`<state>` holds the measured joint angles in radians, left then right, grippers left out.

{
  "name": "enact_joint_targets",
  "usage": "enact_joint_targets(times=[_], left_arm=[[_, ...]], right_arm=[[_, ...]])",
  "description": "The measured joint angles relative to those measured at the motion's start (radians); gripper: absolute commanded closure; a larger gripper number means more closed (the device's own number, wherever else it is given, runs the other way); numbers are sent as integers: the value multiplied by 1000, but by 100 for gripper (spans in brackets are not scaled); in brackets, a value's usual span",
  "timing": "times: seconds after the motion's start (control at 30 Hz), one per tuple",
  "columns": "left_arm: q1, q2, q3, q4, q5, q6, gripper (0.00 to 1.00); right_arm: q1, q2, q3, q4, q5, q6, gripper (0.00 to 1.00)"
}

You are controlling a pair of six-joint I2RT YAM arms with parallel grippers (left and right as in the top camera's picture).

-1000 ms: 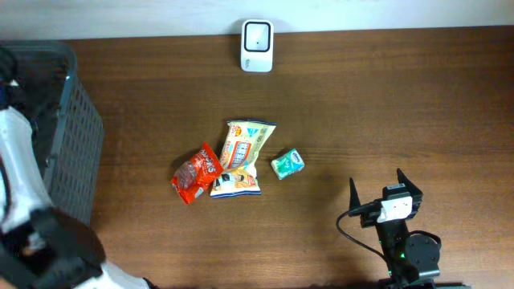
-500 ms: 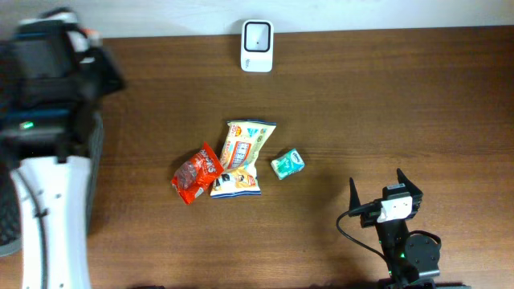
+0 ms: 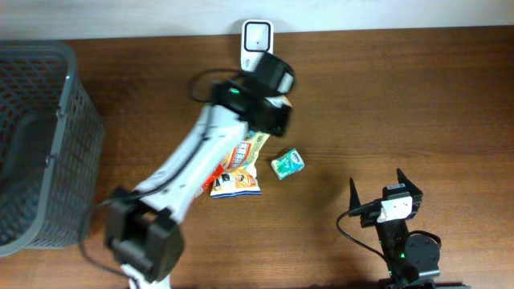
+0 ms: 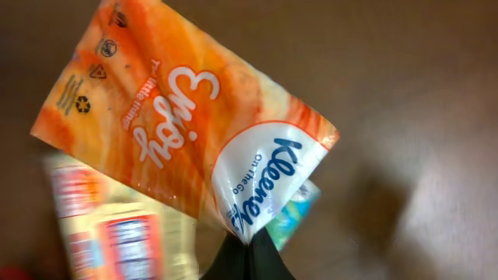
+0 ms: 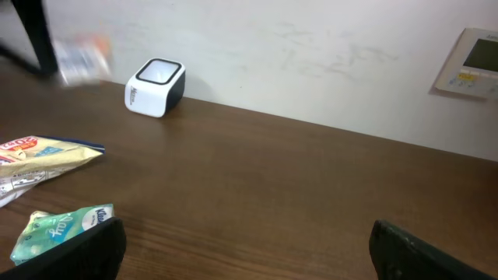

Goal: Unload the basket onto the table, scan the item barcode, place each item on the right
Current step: 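Place the orange tissue pack beside the green pack and release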

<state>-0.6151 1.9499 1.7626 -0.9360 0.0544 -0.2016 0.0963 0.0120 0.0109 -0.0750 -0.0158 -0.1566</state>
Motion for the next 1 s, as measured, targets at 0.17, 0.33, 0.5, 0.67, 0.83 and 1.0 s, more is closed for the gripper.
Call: enact_joint_targets(times=[0.17,0.33,0.5,0.67,0.83,1.0], left_arm=[[-94,80,0,0,20,4,100],[-147,93,0,0,22,4,90],[-166,123,0,6,25,12,56],[-163,153,0,25,25,18,55],[-143,153,70,-56,-34,27,54],[-16,115,248,-115,-145,40,40]], right_arm=[[0,0,0,0,0,0,1],[0,0,0,0,0,0,1],[0,0,0,0,0,0,1],[0,0,0,0,0,0,1],[0,0,0,0,0,0,1],[0,0,0,0,0,0,1]])
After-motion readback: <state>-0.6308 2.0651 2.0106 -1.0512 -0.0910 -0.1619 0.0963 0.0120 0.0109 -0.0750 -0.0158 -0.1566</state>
